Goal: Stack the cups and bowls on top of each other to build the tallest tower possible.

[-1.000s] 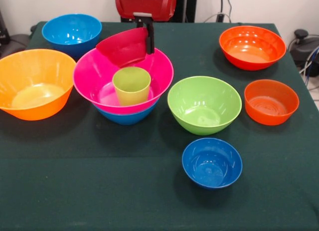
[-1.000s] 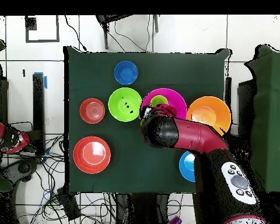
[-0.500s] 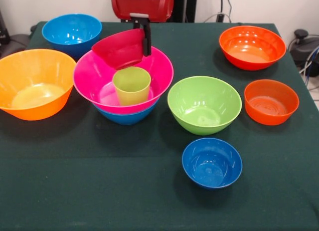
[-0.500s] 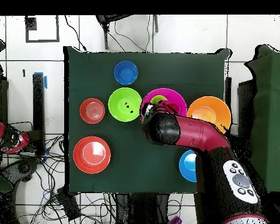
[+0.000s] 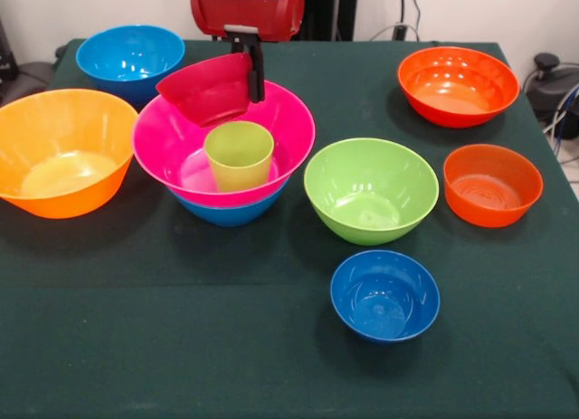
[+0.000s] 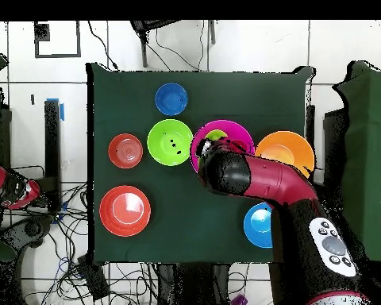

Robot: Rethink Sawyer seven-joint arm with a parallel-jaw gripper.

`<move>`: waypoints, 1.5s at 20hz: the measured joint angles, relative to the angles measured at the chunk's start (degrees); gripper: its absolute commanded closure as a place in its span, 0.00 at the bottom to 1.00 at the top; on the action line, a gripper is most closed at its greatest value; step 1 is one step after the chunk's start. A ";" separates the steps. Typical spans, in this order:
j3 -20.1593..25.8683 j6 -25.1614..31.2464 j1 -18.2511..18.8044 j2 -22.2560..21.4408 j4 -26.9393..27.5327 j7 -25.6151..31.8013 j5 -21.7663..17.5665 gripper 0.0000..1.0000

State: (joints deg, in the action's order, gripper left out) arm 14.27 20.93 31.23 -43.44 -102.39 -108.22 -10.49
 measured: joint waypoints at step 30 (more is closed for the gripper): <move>0.84 3.90 -0.54 -0.62 3.28 0.00 4.18 1.00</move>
State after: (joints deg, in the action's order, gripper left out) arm 15.11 24.83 30.69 -44.06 -99.11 -108.22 -6.32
